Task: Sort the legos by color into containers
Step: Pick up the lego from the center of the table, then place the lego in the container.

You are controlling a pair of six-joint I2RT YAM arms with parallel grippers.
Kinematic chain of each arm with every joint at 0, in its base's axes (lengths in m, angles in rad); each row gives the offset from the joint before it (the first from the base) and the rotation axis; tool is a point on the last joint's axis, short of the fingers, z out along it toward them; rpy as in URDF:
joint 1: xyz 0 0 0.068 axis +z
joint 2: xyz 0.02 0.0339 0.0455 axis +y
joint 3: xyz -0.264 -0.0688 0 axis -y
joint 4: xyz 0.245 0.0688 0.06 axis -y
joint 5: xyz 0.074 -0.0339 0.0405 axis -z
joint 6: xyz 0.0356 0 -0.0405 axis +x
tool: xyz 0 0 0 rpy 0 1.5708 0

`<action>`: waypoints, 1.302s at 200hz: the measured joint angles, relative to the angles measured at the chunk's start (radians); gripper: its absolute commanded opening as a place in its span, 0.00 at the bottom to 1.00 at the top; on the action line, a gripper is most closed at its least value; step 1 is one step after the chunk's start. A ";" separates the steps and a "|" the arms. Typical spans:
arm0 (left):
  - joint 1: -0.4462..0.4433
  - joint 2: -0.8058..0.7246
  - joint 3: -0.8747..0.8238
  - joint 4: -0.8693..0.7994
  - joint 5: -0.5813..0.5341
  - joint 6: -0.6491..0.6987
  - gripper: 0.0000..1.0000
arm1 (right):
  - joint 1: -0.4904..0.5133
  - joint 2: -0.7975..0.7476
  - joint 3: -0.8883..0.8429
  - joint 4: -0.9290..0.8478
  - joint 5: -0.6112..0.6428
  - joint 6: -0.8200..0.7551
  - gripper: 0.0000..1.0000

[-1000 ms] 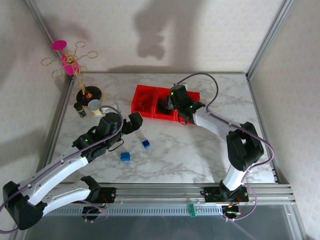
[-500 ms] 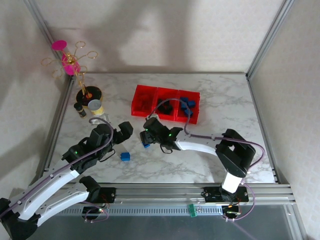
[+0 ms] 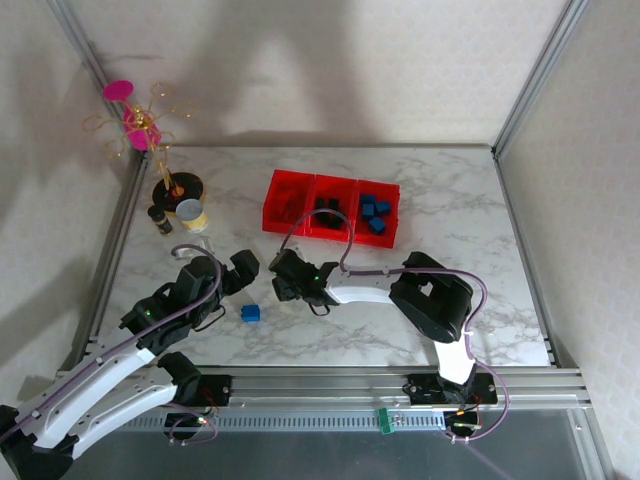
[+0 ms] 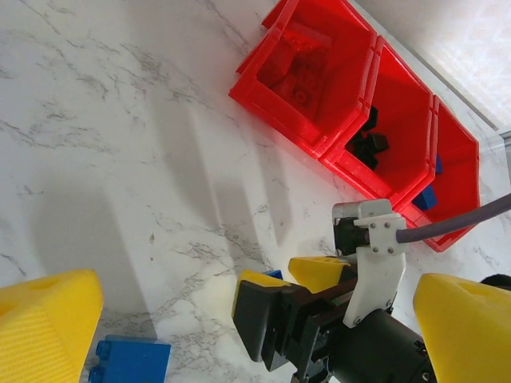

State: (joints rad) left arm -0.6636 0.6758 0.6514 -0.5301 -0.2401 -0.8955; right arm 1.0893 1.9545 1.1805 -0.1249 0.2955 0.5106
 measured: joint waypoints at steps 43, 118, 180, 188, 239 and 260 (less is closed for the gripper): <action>0.001 0.009 0.000 0.002 0.000 0.000 1.00 | 0.003 0.016 0.011 -0.003 0.012 -0.003 0.46; 0.001 0.057 0.000 0.020 0.008 0.002 1.00 | 0.002 -0.023 -0.009 -0.006 0.017 0.018 0.33; 0.003 0.165 0.053 0.085 0.059 0.036 1.00 | -0.085 -0.208 -0.037 -0.028 0.029 0.037 0.32; 0.003 0.180 0.060 0.099 0.068 0.041 1.00 | -0.117 -0.235 -0.043 -0.031 0.039 0.037 0.32; 0.005 0.277 0.101 0.168 0.121 0.079 1.00 | -0.345 -0.298 -0.057 -0.037 0.106 0.040 0.31; 0.005 0.313 0.124 0.191 0.138 0.091 1.00 | -0.420 -0.292 -0.056 -0.037 0.129 0.035 0.31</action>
State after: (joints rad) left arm -0.6590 0.9890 0.7753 -0.3389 -0.1024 -0.8043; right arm 0.6689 1.6627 1.1248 -0.1619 0.4244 0.5461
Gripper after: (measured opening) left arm 0.995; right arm 0.324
